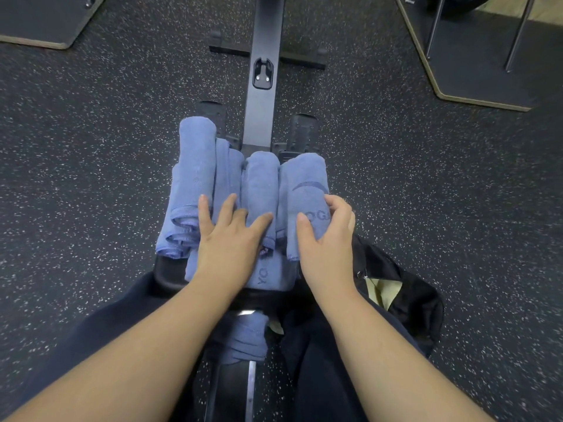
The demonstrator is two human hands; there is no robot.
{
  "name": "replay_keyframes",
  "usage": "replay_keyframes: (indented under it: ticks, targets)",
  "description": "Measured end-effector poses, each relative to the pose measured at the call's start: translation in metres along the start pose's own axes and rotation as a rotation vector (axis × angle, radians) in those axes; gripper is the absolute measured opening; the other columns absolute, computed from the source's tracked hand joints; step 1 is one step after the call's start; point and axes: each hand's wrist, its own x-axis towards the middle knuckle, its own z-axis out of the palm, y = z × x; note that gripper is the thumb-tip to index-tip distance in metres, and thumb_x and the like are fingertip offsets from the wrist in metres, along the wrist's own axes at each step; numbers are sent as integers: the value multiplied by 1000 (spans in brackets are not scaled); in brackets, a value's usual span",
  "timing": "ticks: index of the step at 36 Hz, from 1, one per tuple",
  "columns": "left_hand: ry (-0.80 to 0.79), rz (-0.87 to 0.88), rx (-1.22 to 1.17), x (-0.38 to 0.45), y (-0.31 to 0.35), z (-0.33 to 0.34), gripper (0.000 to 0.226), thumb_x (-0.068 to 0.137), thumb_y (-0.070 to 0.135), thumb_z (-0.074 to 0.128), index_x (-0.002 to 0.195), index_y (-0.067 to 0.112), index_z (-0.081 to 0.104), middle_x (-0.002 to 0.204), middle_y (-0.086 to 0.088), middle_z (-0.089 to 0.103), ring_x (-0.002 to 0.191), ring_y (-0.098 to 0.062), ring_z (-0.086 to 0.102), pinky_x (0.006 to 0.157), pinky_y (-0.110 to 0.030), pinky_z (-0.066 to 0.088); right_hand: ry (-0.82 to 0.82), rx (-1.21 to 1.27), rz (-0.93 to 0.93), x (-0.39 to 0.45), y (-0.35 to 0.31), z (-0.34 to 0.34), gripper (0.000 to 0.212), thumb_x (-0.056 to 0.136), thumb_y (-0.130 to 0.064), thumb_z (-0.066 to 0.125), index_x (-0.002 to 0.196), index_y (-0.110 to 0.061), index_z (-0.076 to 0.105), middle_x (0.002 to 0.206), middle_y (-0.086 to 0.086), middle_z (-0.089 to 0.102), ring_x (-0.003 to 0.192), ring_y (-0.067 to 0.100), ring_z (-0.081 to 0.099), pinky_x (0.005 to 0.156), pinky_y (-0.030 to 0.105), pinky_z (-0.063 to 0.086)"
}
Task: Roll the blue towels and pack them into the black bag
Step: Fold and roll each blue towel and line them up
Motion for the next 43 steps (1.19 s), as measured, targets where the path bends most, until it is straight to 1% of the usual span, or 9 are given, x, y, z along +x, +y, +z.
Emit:
replay_keyframes:
  ticks: [8,12,19,23,27,33,36,40,43]
  targets:
    - [2,-11,-28,1,-1,0,57,57,14,86,111,21,69,96,-14,66,118,-41,55,107,-56,-6,-9,-33,-7,-1,0,2,40,91,-23,60,126,-19,41,116,-9,34,79,-10,41,69,14,28]
    - [60,37,-117,1,-10,-12,61,57,29,87,115,23,67,119,-12,62,127,-37,48,106,-59,5,-25,-41,-26,-2,0,5,40,91,-22,60,126,-18,42,117,-7,34,85,-30,37,68,13,27]
    - [178,-187,-323,8,-45,-28,53,83,18,61,135,12,52,146,-20,40,137,-40,30,109,-62,15,-55,-130,-59,2,-8,12,40,92,-24,59,128,-19,41,125,-5,34,80,-9,39,72,18,28]
    - [37,-278,-416,9,-58,-24,63,93,20,58,149,13,30,159,-12,14,147,-30,9,117,-50,5,-67,-202,-89,9,-13,23,42,92,-27,59,129,-19,40,120,-12,28,109,13,48,87,29,40]
    - [76,-233,-588,10,-65,-20,55,98,24,49,149,13,31,160,-7,11,147,-21,13,119,-31,11,-115,-277,-103,20,-19,38,42,92,-28,60,129,-17,42,127,-1,35,110,20,50,76,24,32]
    - [131,-306,-820,11,-70,-16,44,100,20,46,144,23,42,159,3,16,142,-6,16,93,9,2,-69,-330,-107,33,-34,57,43,92,-24,60,130,-13,44,130,11,40,108,21,42,76,21,24]
    - [106,-418,-901,14,-70,-12,60,95,23,56,149,29,30,160,-1,12,144,-5,10,97,3,4,-53,-375,-102,37,-41,67,44,91,-23,61,129,-11,43,131,13,40,112,29,45,82,23,25]
    - [84,-509,-883,19,-71,-11,77,81,43,61,149,32,28,144,-8,45,133,-24,36,110,-28,23,-50,-445,-117,36,-47,80,44,90,-24,62,128,-13,43,131,11,39,116,31,43,93,33,29]
    - [49,-537,-779,22,-67,-18,80,71,48,48,148,36,30,116,-12,59,116,-30,46,104,-30,24,-28,-487,-109,36,-50,87,44,88,-25,63,126,-15,42,130,10,38,114,33,46,92,40,36]
